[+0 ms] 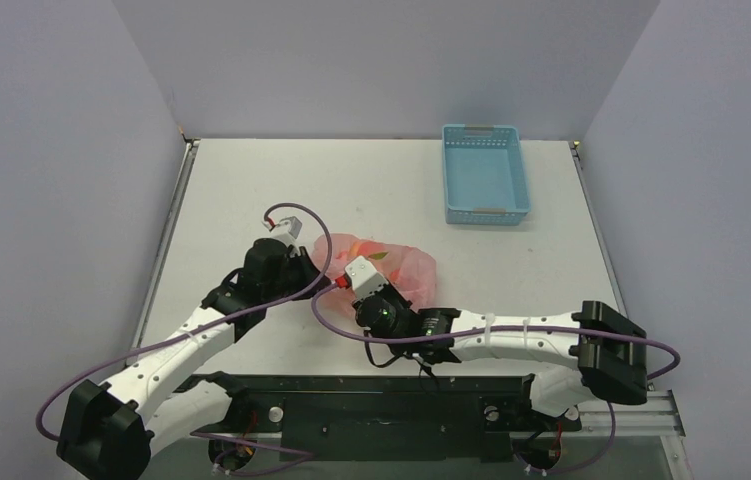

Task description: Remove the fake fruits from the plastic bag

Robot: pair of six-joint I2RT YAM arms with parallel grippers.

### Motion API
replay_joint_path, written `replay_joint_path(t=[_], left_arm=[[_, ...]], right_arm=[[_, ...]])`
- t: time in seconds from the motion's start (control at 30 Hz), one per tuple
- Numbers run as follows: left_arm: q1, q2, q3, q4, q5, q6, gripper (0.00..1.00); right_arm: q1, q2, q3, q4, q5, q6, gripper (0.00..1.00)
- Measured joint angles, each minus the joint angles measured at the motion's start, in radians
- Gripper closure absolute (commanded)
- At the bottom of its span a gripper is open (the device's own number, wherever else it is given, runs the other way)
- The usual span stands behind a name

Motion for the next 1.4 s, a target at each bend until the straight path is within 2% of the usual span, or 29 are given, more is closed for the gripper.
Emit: replay_joint_path(t=[0.07,0.2,0.3,0.37,0.5,0.67,0.8,0.83,0.87,0.93,1.03,1.07,1.1,1.2,1.33,1.37,1.4], left_arm=[[0.0,-0.018,-0.013,0.001,-0.01,-0.003,1.0],[0.002,-0.048,-0.047,0.008,-0.026,-0.012,1.0],[0.002,-0.064,-0.062,0.022,-0.026,-0.027,1.0],[0.007,-0.078,-0.071,0.032,-0.026,-0.035,1.0],[0.013,-0.095,-0.095,0.047,-0.026,-0.055,1.0],[0.014,-0.115,-0.135,0.055,-0.02,-0.074,1.0],[0.017,-0.155,-0.14,0.049,-0.003,-0.06,1.0],[0.018,-0.166,-0.134,0.034,0.0,-0.047,0.96],[0.019,-0.173,-0.117,0.0,0.002,-0.023,0.73],[0.019,-0.175,-0.07,-0.062,0.0,0.028,0.6],[0.019,-0.168,0.045,-0.175,-0.018,0.106,0.57],[0.019,-0.161,0.092,-0.211,-0.026,0.134,0.65],[0.019,-0.15,0.14,-0.243,-0.035,0.161,0.68],[0.019,-0.116,0.251,-0.304,-0.049,0.24,0.69],[0.02,-0.056,0.333,-0.339,-0.005,0.343,0.45],[0.02,-0.029,0.351,-0.34,0.029,0.37,0.37],[0.02,0.003,0.367,-0.336,0.069,0.395,0.33]], right_arm=[[-0.011,-0.031,-0.013,0.02,-0.028,0.002,1.0],[-0.157,-0.174,-0.114,0.138,-0.292,0.082,1.0],[-0.343,-0.286,-0.256,0.347,-0.52,0.225,1.0],[-0.425,-0.337,-0.373,0.512,-0.611,0.327,1.0],[-0.451,-0.339,-0.515,0.754,-0.701,0.494,1.0],[-0.49,-0.254,-0.592,1.011,-0.764,0.64,1.0],[-0.507,-0.21,-0.596,1.088,-0.795,0.694,1.0],[-0.508,-0.209,-0.596,1.092,-0.801,0.698,1.0],[-0.509,-0.209,-0.596,1.093,-0.807,0.701,1.0],[-0.51,-0.21,-0.595,1.087,-0.813,0.702,1.0],[-0.51,-0.223,-0.58,1.033,-0.821,0.698,1.0],[-0.51,-0.231,-0.571,1.007,-0.824,0.695,1.0],[-0.51,-0.24,-0.564,0.984,-0.826,0.689,1.0],[-0.51,-0.264,-0.544,0.924,-0.83,0.669,1.0],[-0.51,-0.28,-0.535,0.882,-0.845,0.639,1.0],[-0.51,-0.28,-0.534,0.874,-0.855,0.629,1.0],[-0.51,-0.28,-0.532,0.864,-0.866,0.621,1.0]])
